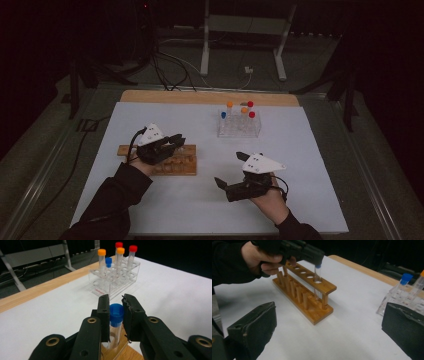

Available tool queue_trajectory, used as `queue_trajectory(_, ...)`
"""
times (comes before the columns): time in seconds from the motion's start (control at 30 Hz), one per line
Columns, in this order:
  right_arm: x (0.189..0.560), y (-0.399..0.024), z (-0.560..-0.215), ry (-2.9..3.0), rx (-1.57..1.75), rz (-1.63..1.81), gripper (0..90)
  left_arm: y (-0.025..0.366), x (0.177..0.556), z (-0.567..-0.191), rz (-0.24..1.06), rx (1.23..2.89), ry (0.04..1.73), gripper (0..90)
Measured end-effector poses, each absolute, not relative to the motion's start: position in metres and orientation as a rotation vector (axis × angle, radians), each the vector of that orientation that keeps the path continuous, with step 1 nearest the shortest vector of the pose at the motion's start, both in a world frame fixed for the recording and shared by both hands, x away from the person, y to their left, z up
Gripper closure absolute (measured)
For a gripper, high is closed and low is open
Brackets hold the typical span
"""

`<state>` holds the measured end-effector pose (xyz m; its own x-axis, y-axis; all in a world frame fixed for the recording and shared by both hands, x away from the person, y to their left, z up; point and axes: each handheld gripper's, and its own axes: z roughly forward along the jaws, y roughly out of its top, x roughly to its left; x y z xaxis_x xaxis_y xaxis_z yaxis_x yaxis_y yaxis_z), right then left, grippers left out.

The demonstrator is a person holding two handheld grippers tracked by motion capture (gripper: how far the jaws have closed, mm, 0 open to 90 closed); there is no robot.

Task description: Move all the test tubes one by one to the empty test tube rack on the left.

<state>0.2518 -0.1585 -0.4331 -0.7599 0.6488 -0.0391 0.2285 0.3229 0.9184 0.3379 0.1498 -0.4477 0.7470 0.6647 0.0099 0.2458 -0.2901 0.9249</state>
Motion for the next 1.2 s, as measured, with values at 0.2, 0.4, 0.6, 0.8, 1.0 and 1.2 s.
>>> queue_trajectory(0.2, 0.249, -0.158, -0.433, 2.176, 0.742, 1.443, 0.0, 0.149, 0.339, -0.456, 0.492, 1.867, 0.705, 77.8)
queue_trajectory(0.4, 0.250, -0.158, -0.433, 2.175, 0.737, 1.448, 0.0, 0.147, 0.339, -0.461, 0.490, 1.863, 0.709, 77.7)
queue_trajectory(0.6, 0.252, -0.160, -0.431, 2.182, 0.760, 1.452, 0.0, 0.147, 0.338, -0.461, 0.494, 1.872, 0.705, 77.5)
queue_trajectory(0.8, 0.253, -0.165, -0.424, 2.137, 0.774, 1.471, 2.3, 0.148, 0.340, -0.460, 0.446, 1.878, 0.716, 76.0)
queue_trajectory(1.0, 0.258, -0.169, -0.415, 2.130, 0.798, 1.491, 2.3, 0.151, 0.338, -0.456, 0.386, 1.877, 0.673, 59.0)
queue_trajectory(1.2, 0.271, -0.174, -0.405, 2.123, 0.814, 1.500, 1.9, 0.157, 0.321, -0.439, 0.367, 1.840, 0.611, 37.2)
